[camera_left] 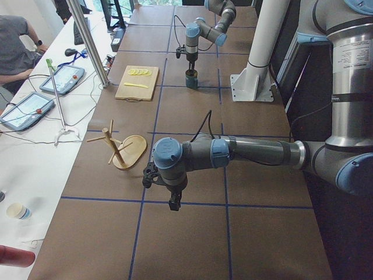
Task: Hang cup on storage rack
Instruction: 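Carry the teal mug with the right gripper toward the table center and set it down, then open the right gripper and withdraw the right arm away from the mug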
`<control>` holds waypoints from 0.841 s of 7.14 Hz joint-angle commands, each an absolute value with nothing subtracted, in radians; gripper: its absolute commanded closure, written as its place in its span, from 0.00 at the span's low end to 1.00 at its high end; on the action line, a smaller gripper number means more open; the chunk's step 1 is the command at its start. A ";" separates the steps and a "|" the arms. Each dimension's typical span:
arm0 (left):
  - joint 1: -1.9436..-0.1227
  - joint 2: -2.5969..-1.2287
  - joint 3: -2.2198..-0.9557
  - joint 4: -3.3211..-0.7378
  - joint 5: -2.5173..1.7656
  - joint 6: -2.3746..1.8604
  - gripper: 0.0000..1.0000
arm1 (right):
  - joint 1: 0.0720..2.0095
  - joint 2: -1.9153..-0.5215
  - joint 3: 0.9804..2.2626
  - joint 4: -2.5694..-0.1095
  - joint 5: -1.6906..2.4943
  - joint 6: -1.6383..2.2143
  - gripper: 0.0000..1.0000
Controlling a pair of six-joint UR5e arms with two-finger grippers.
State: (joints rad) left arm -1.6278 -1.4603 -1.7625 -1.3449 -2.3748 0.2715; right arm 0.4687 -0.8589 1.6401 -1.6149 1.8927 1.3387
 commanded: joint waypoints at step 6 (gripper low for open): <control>-1.628 -1.460 -1.792 -1.345 -2.370 0.276 0.00 | 0.863 -0.891 1.836 -1.908 2.132 0.962 0.00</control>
